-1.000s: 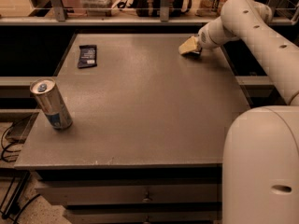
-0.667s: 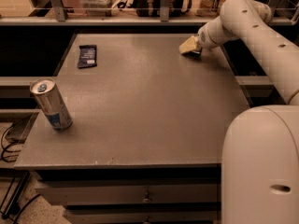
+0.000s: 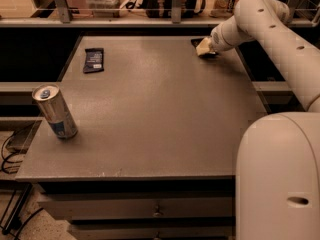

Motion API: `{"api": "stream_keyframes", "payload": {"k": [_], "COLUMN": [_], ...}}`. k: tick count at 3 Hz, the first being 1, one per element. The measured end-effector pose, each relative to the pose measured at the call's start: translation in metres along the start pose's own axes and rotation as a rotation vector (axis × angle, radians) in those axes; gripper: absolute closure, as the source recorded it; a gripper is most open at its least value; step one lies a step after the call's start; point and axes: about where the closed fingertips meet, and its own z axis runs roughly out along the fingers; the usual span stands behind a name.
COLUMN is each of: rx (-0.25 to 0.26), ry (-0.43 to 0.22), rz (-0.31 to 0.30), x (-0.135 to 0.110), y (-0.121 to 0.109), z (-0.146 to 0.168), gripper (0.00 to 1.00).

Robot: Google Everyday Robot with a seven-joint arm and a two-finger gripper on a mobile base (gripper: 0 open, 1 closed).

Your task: Pick rxbar chocolate

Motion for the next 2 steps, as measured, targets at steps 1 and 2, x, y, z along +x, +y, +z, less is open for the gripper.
{"api": "stream_keyframes", "payload": {"k": [1,2], "rx": [0.0,0.0], "ry": [0.0,0.0], "rz": [0.0,0.0], "x": [-0.0002,-0.0005], "y": [0.0,0.0], "z": [-0.0002,-0.0005], "gripper": [1.0,1.0]}}
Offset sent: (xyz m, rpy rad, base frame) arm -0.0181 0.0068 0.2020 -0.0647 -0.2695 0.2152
